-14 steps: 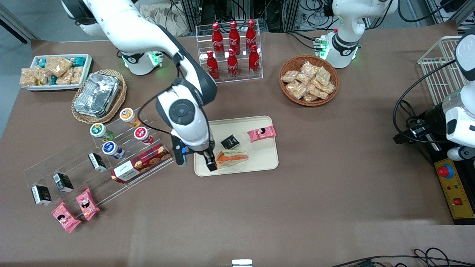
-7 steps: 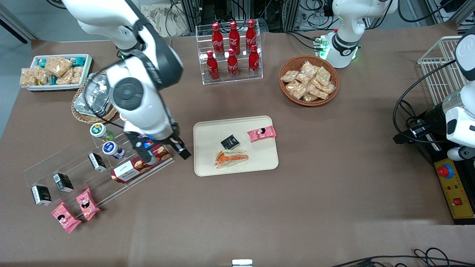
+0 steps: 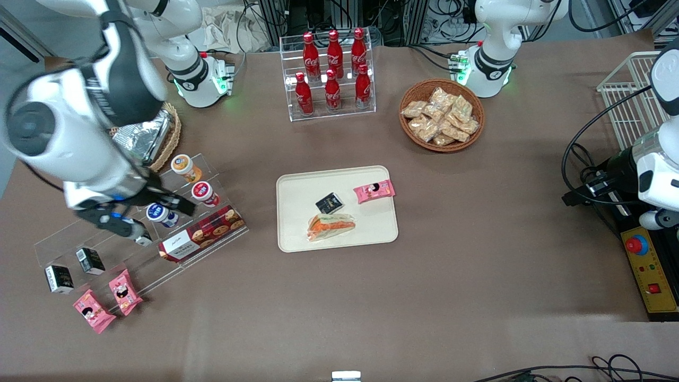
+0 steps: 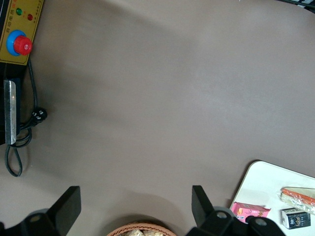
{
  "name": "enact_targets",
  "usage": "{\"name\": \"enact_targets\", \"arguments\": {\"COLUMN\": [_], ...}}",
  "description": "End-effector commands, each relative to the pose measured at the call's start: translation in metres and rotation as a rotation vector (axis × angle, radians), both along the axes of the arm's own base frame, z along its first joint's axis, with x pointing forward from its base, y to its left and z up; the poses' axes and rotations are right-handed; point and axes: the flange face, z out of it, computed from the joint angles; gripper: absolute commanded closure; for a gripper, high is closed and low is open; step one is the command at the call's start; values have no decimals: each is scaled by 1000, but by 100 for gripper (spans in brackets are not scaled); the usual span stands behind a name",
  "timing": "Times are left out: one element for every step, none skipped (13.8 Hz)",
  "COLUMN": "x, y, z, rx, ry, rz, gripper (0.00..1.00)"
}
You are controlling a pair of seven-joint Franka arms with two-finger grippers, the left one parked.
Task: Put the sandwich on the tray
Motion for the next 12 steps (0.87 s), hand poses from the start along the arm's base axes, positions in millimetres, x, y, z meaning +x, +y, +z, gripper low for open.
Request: {"name": "enact_targets", "arguments": {"x": [-7,-5,-4,-3,-3,-3,-5,-5,-7,-10,-11,-11], "y": [-82,-109,-124,-128,-130,-131,-137,-139,-136,-132,-128,-126], "z": [19,26,36,45,54,60,68,77,84,84,84,85], "rx": [-10,-10,-13,-15,-19,-18,-18,-12,-8,-2,1,2], "ry": [-31,-51,-71,-85,-102,-100,-102,-109,-100,-71,-59,-62], "rz": [102,147,187,196,191,190,178,175,174,165,141,124], "gripper": [0,0,0,0,0,0,0,0,0,0,0,0]}}
